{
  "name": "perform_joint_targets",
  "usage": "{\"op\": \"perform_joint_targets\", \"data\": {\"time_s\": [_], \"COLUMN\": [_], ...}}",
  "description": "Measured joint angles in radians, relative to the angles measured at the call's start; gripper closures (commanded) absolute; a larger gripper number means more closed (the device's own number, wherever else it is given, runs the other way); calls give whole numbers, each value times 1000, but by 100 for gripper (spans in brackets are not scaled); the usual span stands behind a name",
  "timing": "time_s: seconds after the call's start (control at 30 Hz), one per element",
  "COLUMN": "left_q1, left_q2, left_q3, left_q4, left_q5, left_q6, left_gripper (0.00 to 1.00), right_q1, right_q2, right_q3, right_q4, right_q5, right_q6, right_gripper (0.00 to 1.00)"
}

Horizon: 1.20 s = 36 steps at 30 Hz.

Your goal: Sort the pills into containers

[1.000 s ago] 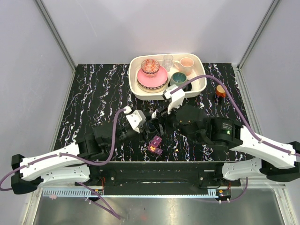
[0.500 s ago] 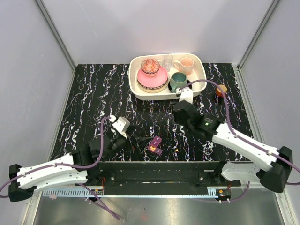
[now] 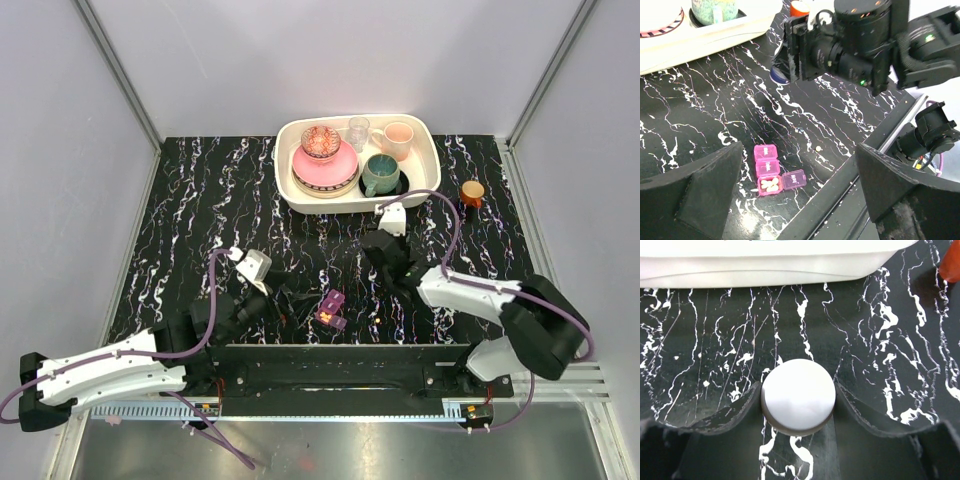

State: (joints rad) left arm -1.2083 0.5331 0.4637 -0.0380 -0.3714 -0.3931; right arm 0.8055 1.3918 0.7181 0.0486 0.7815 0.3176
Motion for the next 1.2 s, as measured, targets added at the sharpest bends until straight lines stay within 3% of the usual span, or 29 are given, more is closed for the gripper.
{"op": "perform_joint_targets", "data": {"time_s": [0.3, 0.43, 0.47, 0.6, 0.7, 0.83, 1.2], "left_q1": [0, 0, 0, 0, 0, 0, 0], "left_q2": [6, 6, 6, 5, 6, 13, 12], "left_q3": [-23, -32, -32, -33, -34, -34, -35], "left_q4": [1, 2, 1, 3, 8, 10, 10], "left_q5": [8, 10, 9, 9, 10, 13, 5], "left_q6": [-25, -29, -30, -31, -31, -31, -49], "left_gripper": [1, 1, 1, 1, 1, 1, 1], "right_q1": [-22, -23, -23, -23, -23, -23, -23], "right_q2": [248, 287, 291, 292, 291, 285, 64], "right_q3": [-67, -66, -66, -68, -68, -64, 30], "right_q4": [341, 432, 441, 448, 447, 386, 175], "right_q5": [43, 48, 48, 47, 43, 14, -51], "right_q6": [-13, -6, -5, 1, 0, -2, -17], "right_gripper": [100, 76, 65, 48, 26, 10, 5]}}
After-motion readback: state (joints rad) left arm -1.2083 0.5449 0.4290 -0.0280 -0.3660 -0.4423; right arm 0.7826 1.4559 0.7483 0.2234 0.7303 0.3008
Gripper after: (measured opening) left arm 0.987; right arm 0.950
